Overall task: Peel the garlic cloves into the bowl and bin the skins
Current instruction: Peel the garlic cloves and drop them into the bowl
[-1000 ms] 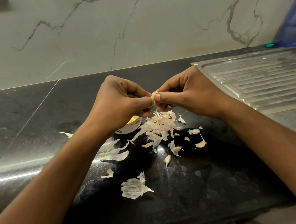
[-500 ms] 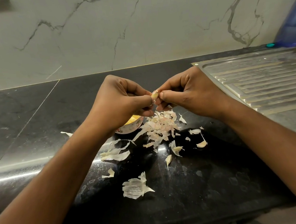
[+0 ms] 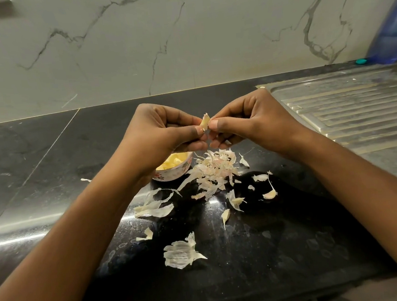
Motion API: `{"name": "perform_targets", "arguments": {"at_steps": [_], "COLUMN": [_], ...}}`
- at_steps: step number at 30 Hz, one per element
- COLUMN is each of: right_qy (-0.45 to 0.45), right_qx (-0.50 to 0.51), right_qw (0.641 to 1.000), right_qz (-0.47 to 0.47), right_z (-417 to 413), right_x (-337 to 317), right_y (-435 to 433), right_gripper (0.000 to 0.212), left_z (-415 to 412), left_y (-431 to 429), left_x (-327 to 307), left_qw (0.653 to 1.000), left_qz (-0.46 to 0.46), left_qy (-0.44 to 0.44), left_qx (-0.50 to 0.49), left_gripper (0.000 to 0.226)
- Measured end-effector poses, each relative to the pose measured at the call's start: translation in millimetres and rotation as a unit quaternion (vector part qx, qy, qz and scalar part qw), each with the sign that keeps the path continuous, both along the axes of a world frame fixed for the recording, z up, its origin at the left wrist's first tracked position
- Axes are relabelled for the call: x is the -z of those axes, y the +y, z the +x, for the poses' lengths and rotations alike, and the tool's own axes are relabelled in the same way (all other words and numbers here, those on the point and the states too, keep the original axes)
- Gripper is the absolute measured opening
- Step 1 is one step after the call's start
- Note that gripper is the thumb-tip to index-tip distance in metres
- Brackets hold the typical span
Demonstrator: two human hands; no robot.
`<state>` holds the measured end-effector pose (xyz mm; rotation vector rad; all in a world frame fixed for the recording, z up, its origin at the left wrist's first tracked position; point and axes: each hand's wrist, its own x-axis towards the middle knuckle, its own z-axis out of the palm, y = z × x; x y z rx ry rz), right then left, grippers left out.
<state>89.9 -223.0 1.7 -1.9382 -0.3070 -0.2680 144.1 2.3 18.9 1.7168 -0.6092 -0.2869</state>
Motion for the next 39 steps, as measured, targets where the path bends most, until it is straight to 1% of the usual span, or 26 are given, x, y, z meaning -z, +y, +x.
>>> {"name": "perform_targets", "arguments": {"at_steps": [7,13,17,26,33,39], "right_qy": [0.011,0.008,0.013,0.010,0.011,0.004], "right_qx": [-0.002,0.022,0.011,0.007,0.016,0.015], "right_qw": [1.000,0.999,0.999,0.999,0.999,0.999], "right_qz": [0.026,0.035,0.037,0.046,0.045,0.042], "right_z": [1.7,3.2,2.6,2.2,1.9,1.3], "right_x": [1.4,2.9,1.7,2.0,1.9,1.8], "right_y": [2.3,2.4,0.5,2.9,3.4,3.8], "right_gripper": [0.016,0.009,0.014,0.013,0.014,0.011], "left_z": [-2.1,-3.6,-4.9,-3.7,-3.1,-4.2], "left_y": [-1.2,-2.7,-3.5,-3.8,-4.1,-3.7], "left_x": [2.9,4.2,4.0,6.7,7.9,6.5], "left_qw": [0.999,0.998,0.997,0.993,0.992,0.992], "left_qz": [0.004,-0.004,-0.013,0.000,0.002,-0.003], "left_qy": [-0.039,-0.056,-0.070,-0.117,-0.123,-0.127], "left_qx": [0.014,0.016,0.009,0.012,0.009,0.009], "left_gripper": [0.019,0.018,0.016,0.017,0.016,0.015]}}
